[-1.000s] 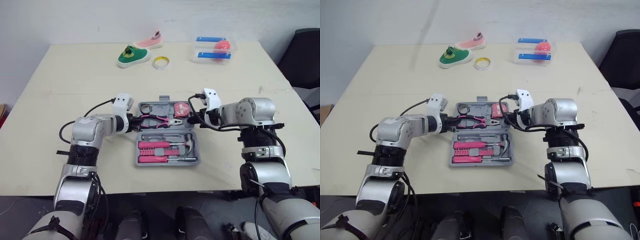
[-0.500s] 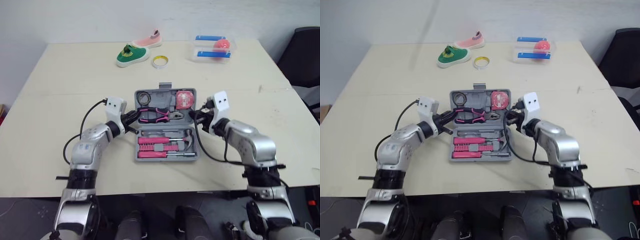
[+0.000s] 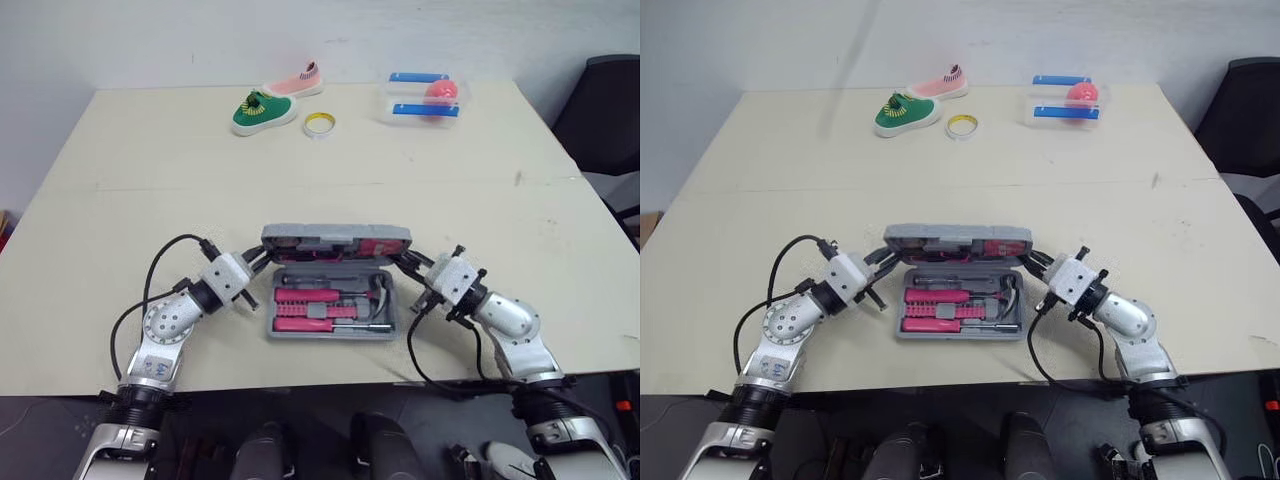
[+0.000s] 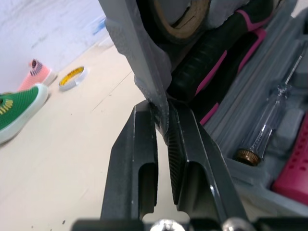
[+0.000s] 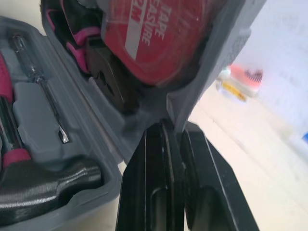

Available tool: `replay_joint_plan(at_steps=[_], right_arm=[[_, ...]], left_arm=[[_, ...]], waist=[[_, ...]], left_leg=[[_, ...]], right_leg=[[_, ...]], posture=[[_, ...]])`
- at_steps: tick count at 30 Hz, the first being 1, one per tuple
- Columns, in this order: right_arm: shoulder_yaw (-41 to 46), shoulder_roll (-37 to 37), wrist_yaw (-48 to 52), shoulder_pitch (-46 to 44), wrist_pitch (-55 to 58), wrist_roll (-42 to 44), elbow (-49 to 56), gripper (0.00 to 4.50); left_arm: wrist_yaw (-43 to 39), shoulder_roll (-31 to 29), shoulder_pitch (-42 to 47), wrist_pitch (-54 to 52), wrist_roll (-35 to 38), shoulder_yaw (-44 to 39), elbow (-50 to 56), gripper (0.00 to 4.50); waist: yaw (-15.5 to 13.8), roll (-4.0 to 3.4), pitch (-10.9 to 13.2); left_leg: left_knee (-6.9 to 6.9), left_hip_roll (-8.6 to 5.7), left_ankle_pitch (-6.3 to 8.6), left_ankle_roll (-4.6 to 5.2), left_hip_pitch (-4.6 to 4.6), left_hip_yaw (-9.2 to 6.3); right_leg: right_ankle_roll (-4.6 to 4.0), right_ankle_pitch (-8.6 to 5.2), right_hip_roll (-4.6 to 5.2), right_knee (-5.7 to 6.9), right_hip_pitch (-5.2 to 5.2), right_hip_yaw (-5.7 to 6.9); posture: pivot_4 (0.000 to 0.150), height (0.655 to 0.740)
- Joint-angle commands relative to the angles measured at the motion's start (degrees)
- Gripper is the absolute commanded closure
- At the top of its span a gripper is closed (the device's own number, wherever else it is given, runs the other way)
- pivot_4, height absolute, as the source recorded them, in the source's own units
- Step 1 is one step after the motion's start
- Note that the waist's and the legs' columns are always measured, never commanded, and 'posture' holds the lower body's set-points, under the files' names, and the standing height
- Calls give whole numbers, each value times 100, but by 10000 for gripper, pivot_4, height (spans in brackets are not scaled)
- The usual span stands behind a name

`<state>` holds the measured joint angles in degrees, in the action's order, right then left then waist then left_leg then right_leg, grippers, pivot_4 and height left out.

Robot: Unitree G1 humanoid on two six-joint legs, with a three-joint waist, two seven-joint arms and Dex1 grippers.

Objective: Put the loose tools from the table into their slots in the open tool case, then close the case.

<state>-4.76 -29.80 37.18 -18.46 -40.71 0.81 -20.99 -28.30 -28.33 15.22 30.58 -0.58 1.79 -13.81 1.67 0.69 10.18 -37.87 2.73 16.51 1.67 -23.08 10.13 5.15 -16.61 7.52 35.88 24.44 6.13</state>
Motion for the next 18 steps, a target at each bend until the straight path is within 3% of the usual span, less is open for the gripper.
replay_joint_plan(at_steps=[1,8,9,14,17,18], right_arm=[[166,-392,74,293,-526,-125,-305,41231],[439,-910,-306,617,-988,-526,-324,8478],[550,-1076,-288,722,-918,-437,-352,4361],[813,-1538,154,1184,-381,369,-54,4361],[781,-1741,1083,1673,827,1734,941,4361],[775,-1772,1340,1821,1212,2132,1280,9467]], left_arm=[[61,-320,-242,320,-2,-376,-322,41107],[-476,-898,-994,66,584,-746,-47,11198],[-732,-1077,-1323,-286,983,-971,105,10758],[-1286,-1584,-2154,-1329,2100,-1929,478,10758],[-1489,-1756,-2119,-2135,2667,-2231,888,10758],[-1475,-1749,-2035,-2371,2770,-2247,1030,16264]], waist=[[3,0,0],[30,-1,1],[36,-1,1],[26,0,1],[-28,-4,5],[-35,-7,7]], left_leg=[[0,0,0,0,1,0],[-6,8,10,2,16,-2],[-6,10,12,-1,16,-2],[-4,16,17,-6,20,-3],[-4,18,22,-5,32,-21],[-4,17,34,-6,37,-37]], right_leg=[[0,0,1,0,0,0],[-1,-1,8,3,-15,-1],[-2,-1,7,4,-14,-2],[-16,-9,9,2,-15,-1],[-17,-10,10,3,-32,0],[-22,-13,16,0,-48,-2]], posture=[[1500,7400],[1500,7400],[1500,7400],[1500,7400],[1500,7400],[1500,7400]])
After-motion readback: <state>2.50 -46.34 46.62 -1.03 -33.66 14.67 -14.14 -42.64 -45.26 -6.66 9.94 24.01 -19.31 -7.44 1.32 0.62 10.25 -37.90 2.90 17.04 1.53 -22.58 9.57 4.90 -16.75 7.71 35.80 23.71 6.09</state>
